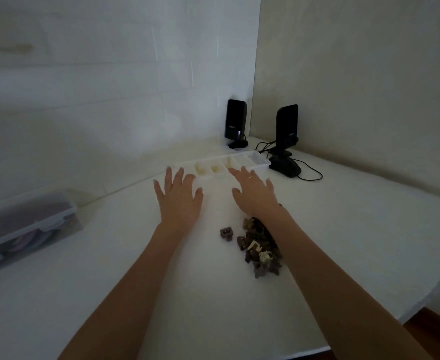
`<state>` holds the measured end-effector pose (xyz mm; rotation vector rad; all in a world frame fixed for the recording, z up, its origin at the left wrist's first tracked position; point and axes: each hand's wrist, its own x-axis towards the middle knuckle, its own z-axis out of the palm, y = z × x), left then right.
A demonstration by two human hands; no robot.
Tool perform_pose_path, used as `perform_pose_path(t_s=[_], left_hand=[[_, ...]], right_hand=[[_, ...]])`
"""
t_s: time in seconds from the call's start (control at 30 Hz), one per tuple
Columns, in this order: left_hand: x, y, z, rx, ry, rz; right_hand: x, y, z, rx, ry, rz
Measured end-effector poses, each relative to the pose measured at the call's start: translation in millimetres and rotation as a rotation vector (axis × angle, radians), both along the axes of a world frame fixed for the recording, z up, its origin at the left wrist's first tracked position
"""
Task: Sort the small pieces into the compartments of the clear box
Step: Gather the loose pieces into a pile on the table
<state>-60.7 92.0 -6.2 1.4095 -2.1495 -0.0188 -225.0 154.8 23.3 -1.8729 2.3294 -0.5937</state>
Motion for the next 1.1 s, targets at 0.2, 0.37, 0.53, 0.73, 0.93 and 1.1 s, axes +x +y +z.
perform_pose_path(t_s=[0.2,0.37,0.53,0.73,0.93,1.1], left_hand=[[19,0,-7,-0.017,0.209,0.027],[58,19,3,-0.069,0.429,0.118],[100,37,13,-0.049,0.668,0.212],[148,48,12,0.235,0.89,0.306],[169,68,1,0.227,1.004,0.278],[158,84,8,0.242,1.009,0.323]], right_hand=[[18,-14,3,-0.103,0.057,-0.014],[52,-6,6,-0.235,-0.007,0.125],[88,19,-2,-0.323,-0.033,0.208],[117,59,-10,-0.362,0.025,0.229],[127,88,-19,-0.371,0.0,0.29],[71,99,-14,-0.505,-0.251,0.159]])
